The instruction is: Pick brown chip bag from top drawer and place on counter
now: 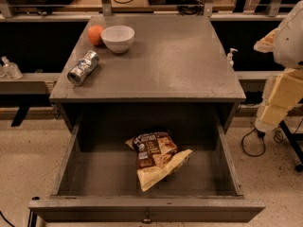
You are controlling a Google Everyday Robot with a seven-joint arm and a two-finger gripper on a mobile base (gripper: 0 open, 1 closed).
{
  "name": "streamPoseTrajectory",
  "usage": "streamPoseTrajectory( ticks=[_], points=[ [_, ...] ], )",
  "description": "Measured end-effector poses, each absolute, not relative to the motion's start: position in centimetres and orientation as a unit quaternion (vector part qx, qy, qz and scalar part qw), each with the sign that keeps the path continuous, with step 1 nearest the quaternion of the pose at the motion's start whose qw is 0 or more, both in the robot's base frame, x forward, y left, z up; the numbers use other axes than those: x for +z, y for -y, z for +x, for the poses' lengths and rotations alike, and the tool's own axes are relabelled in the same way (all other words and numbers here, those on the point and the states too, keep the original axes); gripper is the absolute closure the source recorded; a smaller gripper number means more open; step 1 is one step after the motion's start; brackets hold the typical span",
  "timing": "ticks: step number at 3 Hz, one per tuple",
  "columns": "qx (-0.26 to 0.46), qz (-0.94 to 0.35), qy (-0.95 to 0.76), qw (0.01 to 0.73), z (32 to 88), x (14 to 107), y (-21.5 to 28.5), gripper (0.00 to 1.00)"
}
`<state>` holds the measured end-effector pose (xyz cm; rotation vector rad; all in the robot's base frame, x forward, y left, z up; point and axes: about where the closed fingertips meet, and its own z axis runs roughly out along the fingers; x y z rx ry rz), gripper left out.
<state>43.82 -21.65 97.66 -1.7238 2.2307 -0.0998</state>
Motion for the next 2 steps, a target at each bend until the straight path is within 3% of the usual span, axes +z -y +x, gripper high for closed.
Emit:
streamPoseTrajectory(
  ticks=[1, 2],
  points=[
    [-0.034, -0.604, -0.779, 0.162, 43.8, 97.8, 21.6, 0.00],
    [0.002, -0.635, -0.753, 0.174, 43.9, 94.6, 18.1, 0.00]
  ],
)
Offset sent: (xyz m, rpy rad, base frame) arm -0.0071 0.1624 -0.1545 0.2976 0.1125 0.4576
